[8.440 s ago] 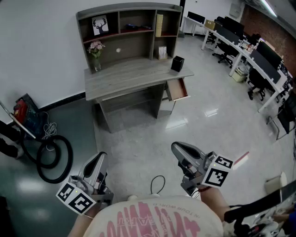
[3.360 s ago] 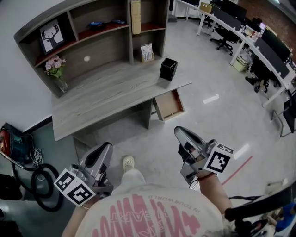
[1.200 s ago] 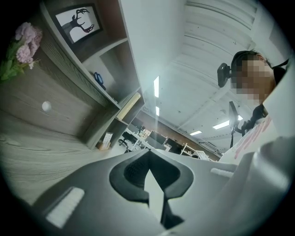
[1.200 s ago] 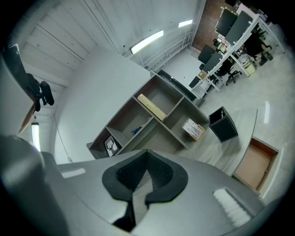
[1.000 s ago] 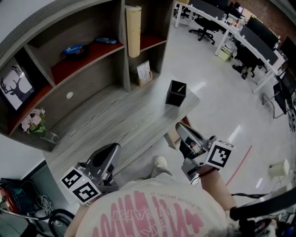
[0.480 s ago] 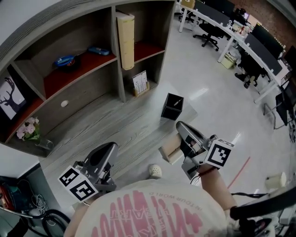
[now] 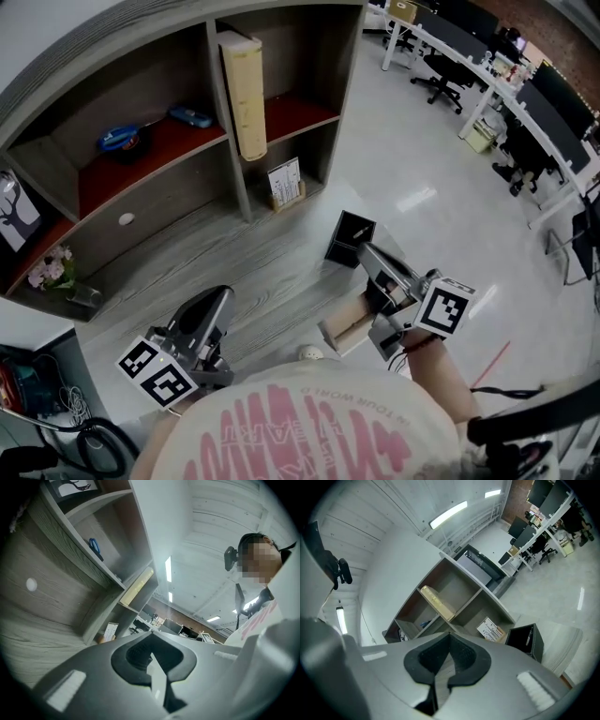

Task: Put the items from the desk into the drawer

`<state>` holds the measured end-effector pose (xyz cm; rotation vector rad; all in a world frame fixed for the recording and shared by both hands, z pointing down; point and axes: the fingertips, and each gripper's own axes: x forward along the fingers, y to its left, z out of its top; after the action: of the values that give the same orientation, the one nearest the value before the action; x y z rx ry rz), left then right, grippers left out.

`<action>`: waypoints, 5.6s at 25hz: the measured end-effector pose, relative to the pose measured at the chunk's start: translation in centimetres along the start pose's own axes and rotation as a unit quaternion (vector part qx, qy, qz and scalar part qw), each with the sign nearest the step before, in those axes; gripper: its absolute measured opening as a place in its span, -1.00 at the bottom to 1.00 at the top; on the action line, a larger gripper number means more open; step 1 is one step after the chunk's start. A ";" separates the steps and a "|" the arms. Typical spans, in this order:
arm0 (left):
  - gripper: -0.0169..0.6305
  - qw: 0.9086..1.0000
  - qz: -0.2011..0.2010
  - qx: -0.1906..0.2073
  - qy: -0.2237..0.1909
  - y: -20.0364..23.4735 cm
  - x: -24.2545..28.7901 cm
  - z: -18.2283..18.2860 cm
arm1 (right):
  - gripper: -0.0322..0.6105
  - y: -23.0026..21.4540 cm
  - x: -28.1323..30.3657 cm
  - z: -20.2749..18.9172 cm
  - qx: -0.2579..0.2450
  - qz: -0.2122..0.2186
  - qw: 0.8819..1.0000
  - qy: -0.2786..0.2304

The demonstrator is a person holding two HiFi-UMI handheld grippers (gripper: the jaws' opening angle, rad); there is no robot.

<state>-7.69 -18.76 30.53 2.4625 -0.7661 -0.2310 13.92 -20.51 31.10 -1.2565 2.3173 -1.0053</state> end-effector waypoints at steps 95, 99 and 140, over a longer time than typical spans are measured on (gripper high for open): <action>-0.89 0.994 0.102 0.018 -0.033 0.3 2.9 -2.7 | 0.70 -10.7 2.0 -3.2 -0.291 0.004 0.950 0.110; -0.89 0.995 0.088 0.018 -0.031 0.0 0.5 -2.7 | 0.70 -7.0 1.0 -3.0 -0.287 0.000 0.955 0.078; -0.89 0.997 -0.049 0.008 0.062 -3.8 -11.6 -5.7 | 0.70 8.2 -11.1 -14.4 -0.259 -0.134 0.956 -0.013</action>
<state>-13.64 -7.05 33.22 2.5045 -0.5982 -0.1066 7.02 -2.18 34.80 -1.8054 2.5274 -0.4465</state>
